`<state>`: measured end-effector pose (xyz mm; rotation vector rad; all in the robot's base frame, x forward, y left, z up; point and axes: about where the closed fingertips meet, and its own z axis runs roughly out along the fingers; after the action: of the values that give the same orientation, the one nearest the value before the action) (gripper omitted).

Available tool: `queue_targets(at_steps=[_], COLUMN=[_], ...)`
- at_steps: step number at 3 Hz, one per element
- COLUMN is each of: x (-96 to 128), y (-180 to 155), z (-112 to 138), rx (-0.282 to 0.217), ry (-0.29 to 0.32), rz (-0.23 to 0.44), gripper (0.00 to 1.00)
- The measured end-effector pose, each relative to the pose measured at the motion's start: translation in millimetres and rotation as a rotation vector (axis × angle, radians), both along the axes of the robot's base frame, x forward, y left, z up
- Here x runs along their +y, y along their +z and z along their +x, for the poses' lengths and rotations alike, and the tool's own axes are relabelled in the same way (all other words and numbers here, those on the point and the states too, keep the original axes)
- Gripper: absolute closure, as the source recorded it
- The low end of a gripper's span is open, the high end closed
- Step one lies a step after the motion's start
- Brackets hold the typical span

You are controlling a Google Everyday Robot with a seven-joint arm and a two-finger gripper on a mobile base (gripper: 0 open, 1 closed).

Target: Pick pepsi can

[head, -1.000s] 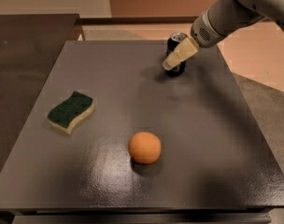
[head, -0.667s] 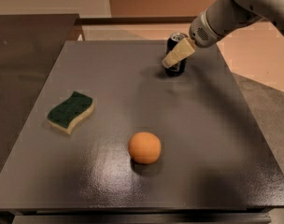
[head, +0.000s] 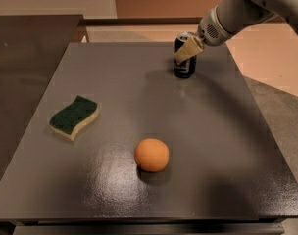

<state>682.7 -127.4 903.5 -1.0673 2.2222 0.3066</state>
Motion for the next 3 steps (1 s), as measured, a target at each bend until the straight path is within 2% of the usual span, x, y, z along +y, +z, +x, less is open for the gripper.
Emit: queue_targets(at_steps=[1,2,3], x=[7,13,16], y=[20,46,77], z=[-5,-14,-28], rx=[-0.007,-0.004,-0.007], ry=[0.036,0.076,0.128], rz=[0.015,0.033,0.064], gripper=[0.88,1.0,1.0])
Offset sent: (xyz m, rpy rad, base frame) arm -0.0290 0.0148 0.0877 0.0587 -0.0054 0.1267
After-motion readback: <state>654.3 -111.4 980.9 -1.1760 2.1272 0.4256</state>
